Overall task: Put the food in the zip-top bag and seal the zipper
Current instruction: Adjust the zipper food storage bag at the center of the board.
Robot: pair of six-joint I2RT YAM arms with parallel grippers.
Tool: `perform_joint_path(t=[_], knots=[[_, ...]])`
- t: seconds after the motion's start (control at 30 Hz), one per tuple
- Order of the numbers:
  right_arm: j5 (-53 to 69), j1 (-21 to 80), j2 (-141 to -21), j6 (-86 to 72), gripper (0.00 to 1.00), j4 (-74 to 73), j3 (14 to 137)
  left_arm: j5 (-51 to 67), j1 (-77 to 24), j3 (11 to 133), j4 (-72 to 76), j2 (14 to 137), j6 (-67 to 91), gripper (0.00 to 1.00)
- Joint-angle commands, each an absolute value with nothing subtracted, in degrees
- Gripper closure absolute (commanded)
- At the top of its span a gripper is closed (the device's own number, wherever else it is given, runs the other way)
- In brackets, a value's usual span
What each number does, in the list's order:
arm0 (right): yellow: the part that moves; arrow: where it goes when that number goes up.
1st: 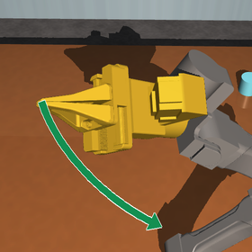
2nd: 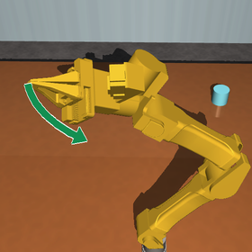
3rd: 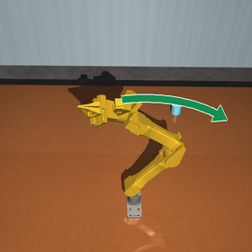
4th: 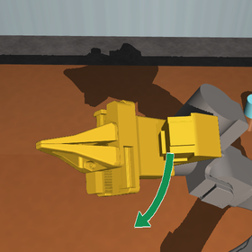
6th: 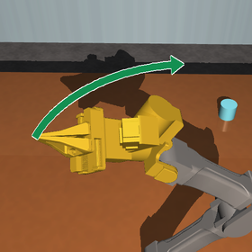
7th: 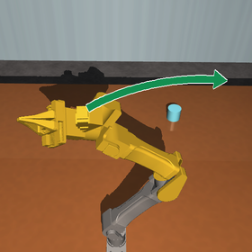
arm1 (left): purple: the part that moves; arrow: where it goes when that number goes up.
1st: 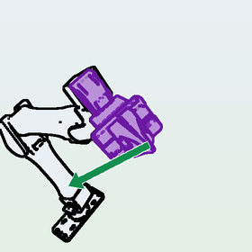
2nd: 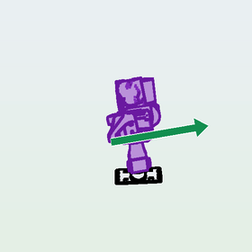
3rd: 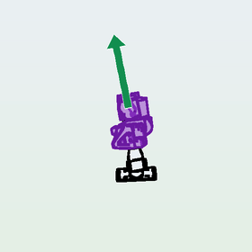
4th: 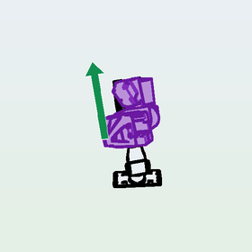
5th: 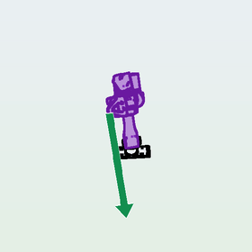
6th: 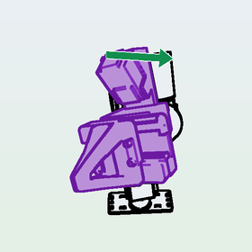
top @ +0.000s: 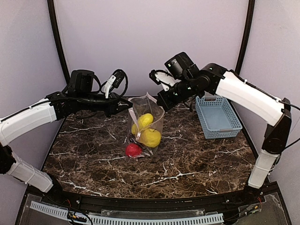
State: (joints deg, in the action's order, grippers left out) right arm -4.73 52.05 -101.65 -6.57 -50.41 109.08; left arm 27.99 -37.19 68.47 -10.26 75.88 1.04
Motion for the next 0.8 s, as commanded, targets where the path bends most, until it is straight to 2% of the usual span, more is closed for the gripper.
perform_joint_path(t=[0.0, 0.1, 0.27, 0.4, 0.67, 0.7, 0.77], knots=[[-0.22, 51.68, -97.94, -6.92, 1.00, -49.81, 113.00, 27.59, -37.38, 71.08, -12.72, 76.60, 0.48, 0.99], [4.32, 51.68, -94.50, -7.36, 1.00, -47.58, 113.76, 29.44, -37.38, 76.44, -14.24, 78.59, 2.97, 0.99], [9.23, 51.68, -87.26, -9.28, 1.00, -39.45, 106.45, 33.31, -37.43, 84.74, -18.43, 83.01, 6.24, 0.99], [5.76, 51.68, -81.91, -11.84, 1.00, -33.61, 97.51, 35.75, -37.52, 91.07, -20.43, 87.90, 8.29, 0.99], [-2.92, 51.77, -75.06, -20.07, 1.00, -21.51, 81.23, 38.10, -39.57, 96.35, -20.73, 95.75, 10.30, 0.99], [-4.06, 51.79, -74.86, -21.03, 1.00, -20.63, 79.87, 38.03, -40.30, 96.38, -20.45, 96.08, 10.12, 0.99], [-5.78, 51.85, -74.71, -22.62, 1.00, -19.19, 77.96, 37.21, -41.20, 96.17, -20.18, 96.52, 9.28, 0.88]])
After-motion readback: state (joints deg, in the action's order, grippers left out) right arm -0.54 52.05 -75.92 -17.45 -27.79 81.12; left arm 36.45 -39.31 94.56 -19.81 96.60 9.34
